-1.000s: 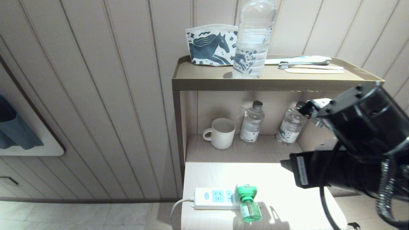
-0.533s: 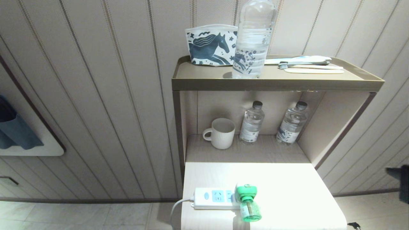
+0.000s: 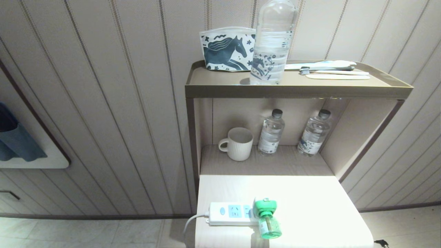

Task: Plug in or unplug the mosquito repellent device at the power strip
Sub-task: Hold the socket with your left hand and unplug it with your right hand

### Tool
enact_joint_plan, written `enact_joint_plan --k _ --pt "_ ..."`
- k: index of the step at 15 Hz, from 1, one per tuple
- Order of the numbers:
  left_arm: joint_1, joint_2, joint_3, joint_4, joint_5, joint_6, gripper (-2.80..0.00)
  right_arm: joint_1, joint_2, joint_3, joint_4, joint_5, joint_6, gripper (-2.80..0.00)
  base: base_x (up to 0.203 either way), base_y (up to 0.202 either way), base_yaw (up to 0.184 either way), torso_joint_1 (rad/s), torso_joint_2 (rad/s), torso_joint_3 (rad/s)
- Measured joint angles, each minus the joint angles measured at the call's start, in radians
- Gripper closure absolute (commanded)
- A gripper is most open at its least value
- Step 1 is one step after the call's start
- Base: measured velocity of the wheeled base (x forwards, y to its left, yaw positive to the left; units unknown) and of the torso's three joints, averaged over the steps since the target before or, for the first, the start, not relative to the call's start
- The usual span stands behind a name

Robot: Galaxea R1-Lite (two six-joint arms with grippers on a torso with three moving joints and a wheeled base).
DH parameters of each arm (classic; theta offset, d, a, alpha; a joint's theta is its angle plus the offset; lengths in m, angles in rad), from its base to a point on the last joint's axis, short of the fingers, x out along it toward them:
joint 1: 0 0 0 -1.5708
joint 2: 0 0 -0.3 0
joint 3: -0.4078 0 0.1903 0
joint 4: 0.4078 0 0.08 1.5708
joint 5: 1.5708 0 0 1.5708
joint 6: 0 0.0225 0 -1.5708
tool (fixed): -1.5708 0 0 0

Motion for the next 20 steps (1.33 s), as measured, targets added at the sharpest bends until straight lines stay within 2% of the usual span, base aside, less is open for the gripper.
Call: enact_joint_plan --k 1,3,5,9,11,14,16,18,20 --pt "0.0 0.0 0.0 0.0 0.0 0.0 0.0 -0.058 -0.057 0.053 -0.027 0.041 -0.056 0.0 0.0 0.0 0.0 0.0 0.0 0.0" --pt "0.0 0.0 0.0 0.0 0.0 0.0 0.0 -0.112 -0.13 0.175 -0.136 0.117 -0.111 0.0 0.0 0.0 0.0 0.0 0.0 0.0" --pt "0.0 0.0 0.0 0.0 -0.001 0.0 0.0 -0.133 -0.166 0.301 -0.289 0.172 -0.128 0.0 0.0 0.0 0.0 0.0 0.0 0.0" --pt "0.0 0.0 0.0 0.0 0.0 0.001 0.0 -0.139 -0.195 0.536 -0.599 0.397 -0.2 0.0 0.0 0.0 0.0 0.0 0.0 0.0" --pt "0.0 0.0 0.0 0.0 -0.001 0.0 0.0 -0.128 -0.201 0.614 -0.651 0.499 -0.255 0.0 0.0 0.0 0.0 0.0 0.0 0.0" --pt "0.0 0.0 0.0 0.0 0.0 0.0 0.0 -0.126 -0.205 0.739 -0.751 0.585 -0.286 0.0 0.0 0.0 0.0 0.0 0.0 0.0" --pt "0.0 0.0 0.0 0.0 -0.001 0.0 0.0 -0.125 -0.206 0.797 -0.824 0.68 -0.315 0.0 0.0 0.0 0.0 0.0 0.0 0.0" --pt "0.0 0.0 0.0 0.0 0.0 0.001 0.0 -0.124 -0.209 0.815 -0.814 0.704 -0.337 0.0 0.0 0.0 0.0 0.0 0.0 0.0" --pt "0.0 0.0 0.0 0.0 -0.001 0.0 0.0 -0.084 -0.217 0.819 -0.813 0.706 -0.347 0.0 0.0 0.0 0.0 0.0 0.0 0.0"
